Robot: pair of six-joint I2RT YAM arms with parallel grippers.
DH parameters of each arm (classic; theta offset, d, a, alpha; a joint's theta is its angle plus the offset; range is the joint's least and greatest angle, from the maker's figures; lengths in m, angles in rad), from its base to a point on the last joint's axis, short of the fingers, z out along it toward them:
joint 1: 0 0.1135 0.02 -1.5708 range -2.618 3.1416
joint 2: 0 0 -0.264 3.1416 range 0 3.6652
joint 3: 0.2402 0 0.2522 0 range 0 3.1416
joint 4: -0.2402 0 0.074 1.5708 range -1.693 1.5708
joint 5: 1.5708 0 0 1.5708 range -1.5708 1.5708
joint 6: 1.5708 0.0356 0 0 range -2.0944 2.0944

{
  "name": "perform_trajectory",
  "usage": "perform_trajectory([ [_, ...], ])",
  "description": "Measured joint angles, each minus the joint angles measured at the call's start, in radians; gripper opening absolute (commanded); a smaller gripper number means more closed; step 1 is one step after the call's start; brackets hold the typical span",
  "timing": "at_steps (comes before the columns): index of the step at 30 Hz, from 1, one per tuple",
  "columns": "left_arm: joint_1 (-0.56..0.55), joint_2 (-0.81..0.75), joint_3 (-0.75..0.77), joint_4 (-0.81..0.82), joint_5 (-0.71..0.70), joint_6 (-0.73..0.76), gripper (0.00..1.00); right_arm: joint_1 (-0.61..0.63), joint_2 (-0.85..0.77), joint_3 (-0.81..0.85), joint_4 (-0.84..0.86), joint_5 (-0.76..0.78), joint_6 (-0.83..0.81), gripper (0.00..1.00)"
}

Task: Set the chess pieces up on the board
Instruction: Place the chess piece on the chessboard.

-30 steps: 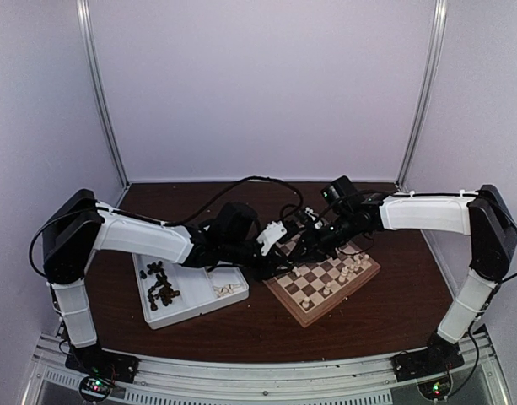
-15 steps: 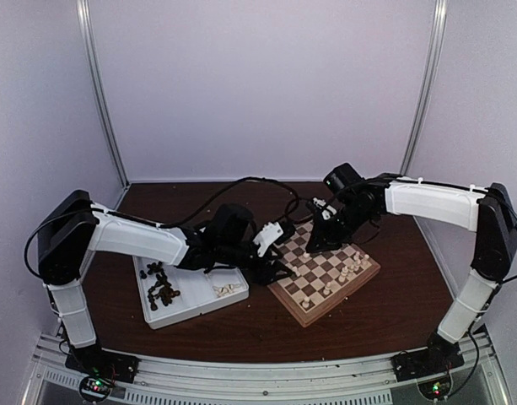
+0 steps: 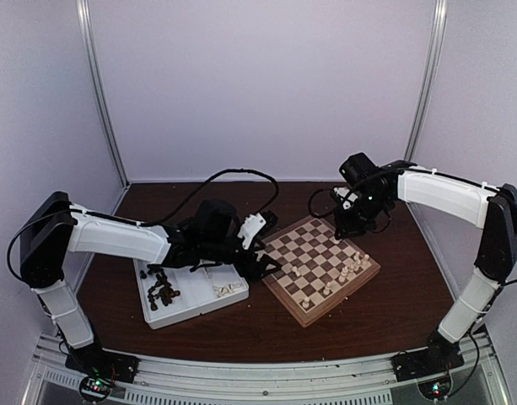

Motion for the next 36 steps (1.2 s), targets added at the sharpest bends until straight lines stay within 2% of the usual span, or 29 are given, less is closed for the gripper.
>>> perform_trajectory([
  [2, 0.006, -0.011, 0.0, -0.002, -0.001, -0.008, 0.97, -0.005, 0.005, 0.01, -0.006, 0.023, -0.008, 0.0],
  [3, 0.008, -0.017, 0.0, -0.003, -0.004, -0.011, 0.98, -0.008, 0.009, 0.015, -0.01, 0.034, -0.01, 0.0],
  [18, 0.013, -0.095, -0.036, -0.042, -0.117, -0.014, 0.98, -0.034, 0.052, 0.024, -0.04, 0.091, -0.044, 0.0],
  [36, 0.013, -0.094, -0.034, -0.054, -0.111, -0.01, 0.97, -0.034, 0.09, -0.024, -0.051, 0.097, -0.063, 0.01],
])
